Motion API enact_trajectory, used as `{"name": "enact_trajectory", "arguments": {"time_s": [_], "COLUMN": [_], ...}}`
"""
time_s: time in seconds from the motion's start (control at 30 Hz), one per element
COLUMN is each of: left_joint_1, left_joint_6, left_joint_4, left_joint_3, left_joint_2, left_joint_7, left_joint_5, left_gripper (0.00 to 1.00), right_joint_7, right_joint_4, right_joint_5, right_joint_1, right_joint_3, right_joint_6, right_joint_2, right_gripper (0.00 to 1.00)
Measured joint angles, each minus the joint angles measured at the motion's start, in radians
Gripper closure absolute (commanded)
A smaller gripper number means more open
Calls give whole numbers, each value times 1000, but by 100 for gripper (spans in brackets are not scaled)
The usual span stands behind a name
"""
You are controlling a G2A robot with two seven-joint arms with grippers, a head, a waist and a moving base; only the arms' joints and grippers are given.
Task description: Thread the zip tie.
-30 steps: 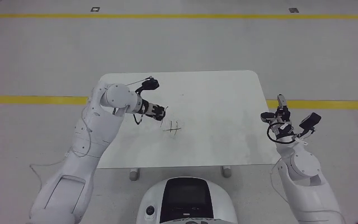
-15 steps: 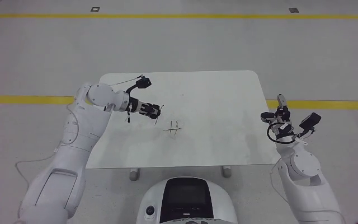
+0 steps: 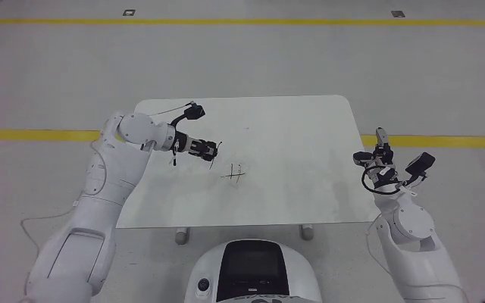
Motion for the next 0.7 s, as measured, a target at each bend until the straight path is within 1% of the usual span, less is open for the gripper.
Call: {"name": "enact_trajectory", "arguments": {"time_s": [0.1,0.13,0.2,0.27,0.4,0.5,0.57,0.6,0.67,0.7], "left_joint_1": [2,7,9,7,13,24,30,32,37,41], "left_joint_6": [1,1,-1,-1,-1,-1,-1,-1,-1,-1], "left_joint_4": [0,-1,0,5,3,-7,-12,-14,-24,-30], "left_joint_3": [0,0,-9,-28,-43,-38,-25,-17,-2,9], "left_joint_2": [0,2,8,21,52,80,104,119,141,156], "left_joint_7": [3,16,20,1,0,0,0,0,0,0], "left_joint_5": [0,-2,-17,-47,-118,-219,-299,-338,-403,-447], "left_gripper": [100,100,100,100,100,100,100,100,100,100], "right_joint_7": [0,0,0,0,0,0,0,0,0,0], "right_joint_4": [0,0,0,0,0,0,0,0,0,0], "right_joint_5": [0,0,0,0,0,0,0,0,0,0], "right_joint_1": [0,0,0,0,0,0,0,0,0,0], "right_joint_3": [0,0,0,0,0,0,0,0,0,0], "right_joint_6": [0,0,0,0,0,0,0,0,0,0], "right_joint_2": [0,0,0,0,0,0,0,0,0,0], "right_gripper": [0,0,0,0,0,0,0,0,0,0]}}
